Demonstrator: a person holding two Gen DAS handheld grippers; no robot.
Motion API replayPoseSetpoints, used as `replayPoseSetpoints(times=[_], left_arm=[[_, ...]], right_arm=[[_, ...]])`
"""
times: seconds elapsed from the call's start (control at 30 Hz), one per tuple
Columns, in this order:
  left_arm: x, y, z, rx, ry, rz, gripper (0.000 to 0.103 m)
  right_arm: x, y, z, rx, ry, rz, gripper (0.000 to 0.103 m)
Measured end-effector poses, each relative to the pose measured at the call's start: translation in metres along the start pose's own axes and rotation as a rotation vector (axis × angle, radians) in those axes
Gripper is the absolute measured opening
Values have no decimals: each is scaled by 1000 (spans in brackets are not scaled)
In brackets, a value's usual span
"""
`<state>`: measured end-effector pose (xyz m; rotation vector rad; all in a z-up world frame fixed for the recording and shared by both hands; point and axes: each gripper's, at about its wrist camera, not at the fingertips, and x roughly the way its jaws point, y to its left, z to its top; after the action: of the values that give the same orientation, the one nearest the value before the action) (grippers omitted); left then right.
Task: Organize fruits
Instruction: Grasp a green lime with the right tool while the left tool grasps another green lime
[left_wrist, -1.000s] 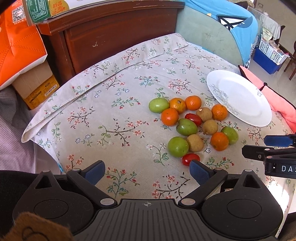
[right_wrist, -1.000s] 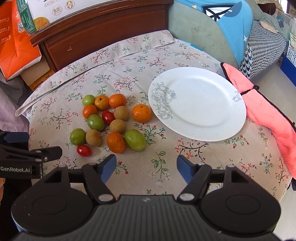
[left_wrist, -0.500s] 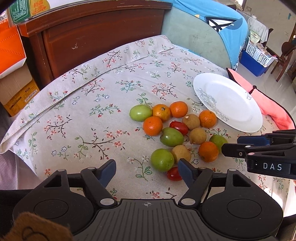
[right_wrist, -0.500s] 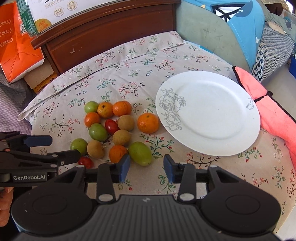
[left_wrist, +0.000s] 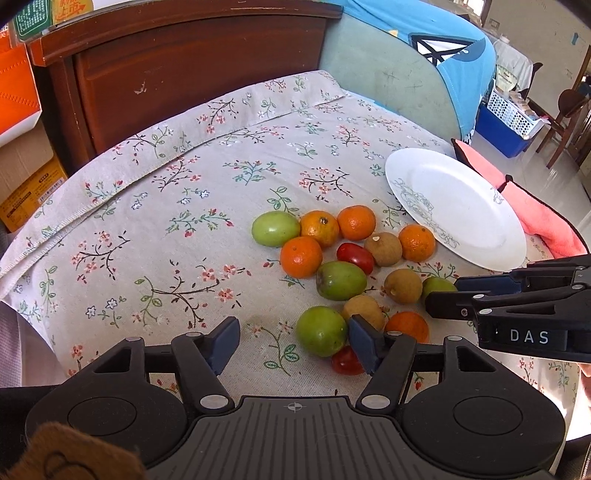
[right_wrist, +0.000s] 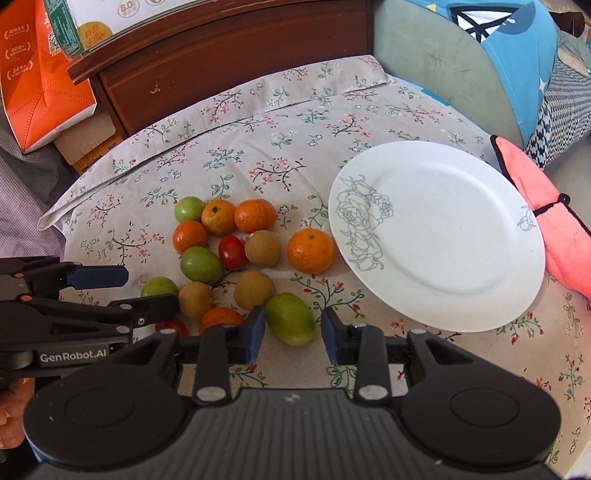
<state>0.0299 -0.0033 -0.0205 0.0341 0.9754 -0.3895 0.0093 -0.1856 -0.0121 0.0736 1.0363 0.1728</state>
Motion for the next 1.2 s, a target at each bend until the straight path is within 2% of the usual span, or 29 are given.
replayPoseSetpoints(times=[0.3,0.5,1.0,1.2], left_arm=[[5,-7,-4,34,-5,-7,46],[4,-8,-6,40,-14,-16,27],[-4,-8,-8,60,-36,-14,26],[-14,-9,0,58,-56,-41,26]], right_arm=[[11,6,1,-11,22,-2,32],[10,7,2,-9,17,4,31],[2,9,4,-19,-11,-23,31],[-3,8,6,-19,-27,-19,31]])
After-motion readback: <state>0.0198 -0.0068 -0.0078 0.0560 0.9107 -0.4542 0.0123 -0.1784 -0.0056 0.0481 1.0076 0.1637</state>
